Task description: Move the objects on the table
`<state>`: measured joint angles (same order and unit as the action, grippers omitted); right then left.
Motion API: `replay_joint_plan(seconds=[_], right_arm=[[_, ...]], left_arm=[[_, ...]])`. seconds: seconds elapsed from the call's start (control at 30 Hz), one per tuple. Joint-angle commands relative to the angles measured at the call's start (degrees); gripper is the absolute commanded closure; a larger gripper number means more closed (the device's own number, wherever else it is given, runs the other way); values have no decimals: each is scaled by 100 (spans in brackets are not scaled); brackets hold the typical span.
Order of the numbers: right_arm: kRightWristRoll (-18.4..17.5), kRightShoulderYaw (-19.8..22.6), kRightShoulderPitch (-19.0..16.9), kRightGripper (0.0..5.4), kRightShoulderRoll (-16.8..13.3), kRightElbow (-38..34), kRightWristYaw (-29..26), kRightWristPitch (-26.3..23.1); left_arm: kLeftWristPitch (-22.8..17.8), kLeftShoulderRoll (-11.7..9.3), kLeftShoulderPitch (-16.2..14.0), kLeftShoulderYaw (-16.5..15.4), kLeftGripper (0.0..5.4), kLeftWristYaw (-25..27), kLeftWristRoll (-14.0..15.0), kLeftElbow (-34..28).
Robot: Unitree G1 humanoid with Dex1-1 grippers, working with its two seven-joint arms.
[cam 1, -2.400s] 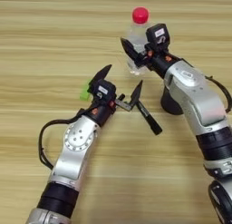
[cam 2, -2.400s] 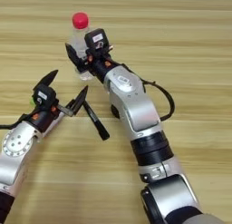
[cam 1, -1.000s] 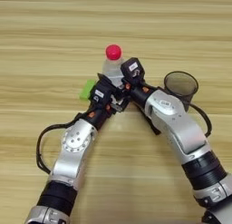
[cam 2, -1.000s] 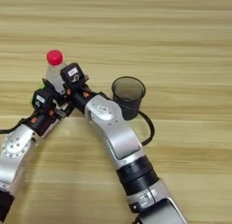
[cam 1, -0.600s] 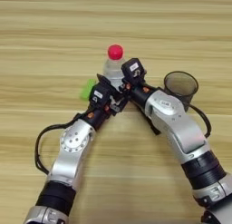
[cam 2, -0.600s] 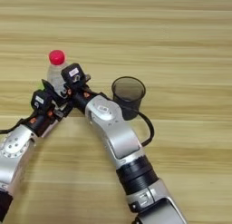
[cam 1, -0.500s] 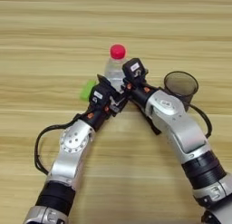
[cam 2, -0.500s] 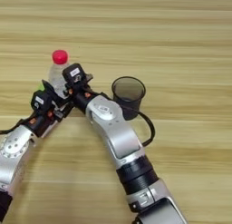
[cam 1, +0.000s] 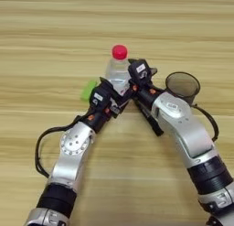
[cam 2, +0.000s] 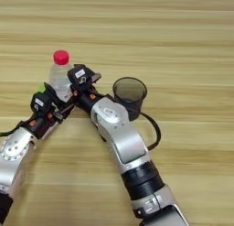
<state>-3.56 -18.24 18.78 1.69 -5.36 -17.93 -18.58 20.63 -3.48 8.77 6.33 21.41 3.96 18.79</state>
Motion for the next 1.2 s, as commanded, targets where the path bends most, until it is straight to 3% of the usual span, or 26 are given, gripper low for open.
replay_joint_plan(seconds=[0.03,0.23,0.33,0.43,0.63,0.77,0.97,1.07,1.2], right_arm=[[-168,-248,-266,0,-62,-592,-264,-233],[-603,-245,-489,0,-84,-1258,-434,-794],[-662,-5,-531,0,-216,-1629,-358,-758],[-582,565,-578,0,-456,-1831,-178,-416],[-800,2065,-688,0,-853,-1665,208,154],[-830,2933,-705,0,-1015,-1113,582,659],[-571,3841,-574,0,-1297,250,1324,1599],[-430,3993,-456,0,-1426,946,1581,1992],[-276,3895,-276,0,-1498,2064,1688,2297]], left_arm=[[4,-21,329,-164,227,-106,34,188],[53,-26,402,-263,227,-124,35,362],[92,-67,451,-357,229,-191,32,418],[148,-166,482,-496,229,-279,31,419],[260,-460,564,-853,231,-434,45,662],[354,-625,614,-1123,231,-527,128,906],[430,-781,541,-1451,231,-598,238,1020],[451,-823,548,-1563,231,-644,249,1089],[457,-855,592,-1659,231,-735,232,1226]])
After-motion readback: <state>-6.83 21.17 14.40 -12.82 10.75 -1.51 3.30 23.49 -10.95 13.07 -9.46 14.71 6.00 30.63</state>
